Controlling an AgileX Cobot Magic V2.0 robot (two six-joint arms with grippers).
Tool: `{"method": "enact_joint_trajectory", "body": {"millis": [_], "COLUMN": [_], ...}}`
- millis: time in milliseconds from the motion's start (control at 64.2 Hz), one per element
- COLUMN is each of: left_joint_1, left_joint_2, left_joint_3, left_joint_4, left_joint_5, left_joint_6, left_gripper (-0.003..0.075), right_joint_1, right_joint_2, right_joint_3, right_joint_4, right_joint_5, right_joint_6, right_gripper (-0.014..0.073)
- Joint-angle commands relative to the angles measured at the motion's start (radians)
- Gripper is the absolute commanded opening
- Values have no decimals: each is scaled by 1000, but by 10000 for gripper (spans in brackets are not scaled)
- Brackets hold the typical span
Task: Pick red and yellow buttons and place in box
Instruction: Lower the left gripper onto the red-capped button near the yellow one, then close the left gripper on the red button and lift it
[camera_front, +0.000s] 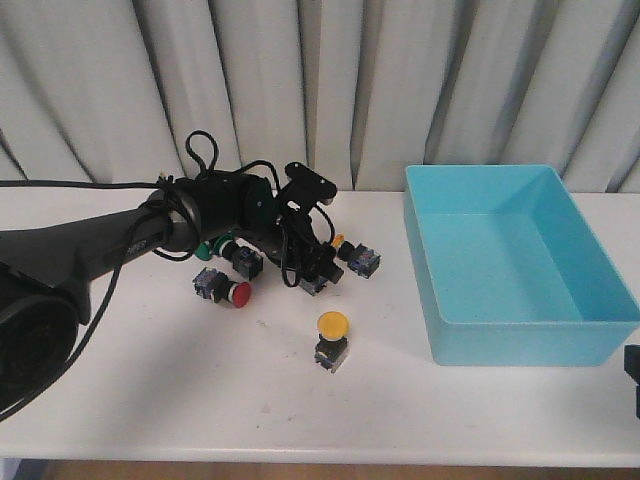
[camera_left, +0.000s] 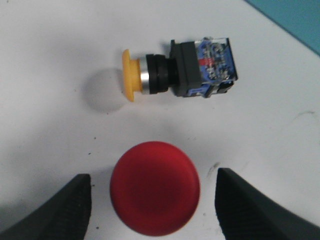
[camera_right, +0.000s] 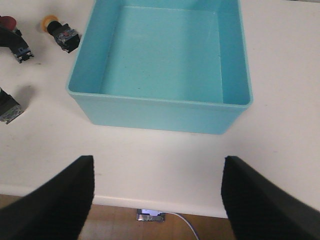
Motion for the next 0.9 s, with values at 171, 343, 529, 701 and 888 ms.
{"method": "enact_joint_trajectory", "body": {"millis": [171, 343, 529, 701, 888], "left_joint_1": [-2, -2, -2, -2, 0], "left_joint_2": [-51, -46, -46, -52, -121], "left_joint_3": [-33, -30, -30, -30, -30], "left_joint_4": [-14, -14, -14, -14, -12], "left_joint_5": [-82, -106, -126, -94, -30], "left_joint_6": [-8, -7, -7, -7, -7], "left_gripper": [447, 336, 209, 165, 167], "right_joint_1": [-6, -6, -6, -6, -6], "right_joint_2": [6, 6, 6, 6, 6], "right_joint_3": [-34, -34, -34, -34, -34], "right_joint_4": [0, 0, 0, 0, 0], "right_joint_5": [-59, -59, -55, -55, -57], "right_joint_6": [-8, -8, -8, -8, -8], "right_gripper": [527, 527, 527, 527, 527]}}
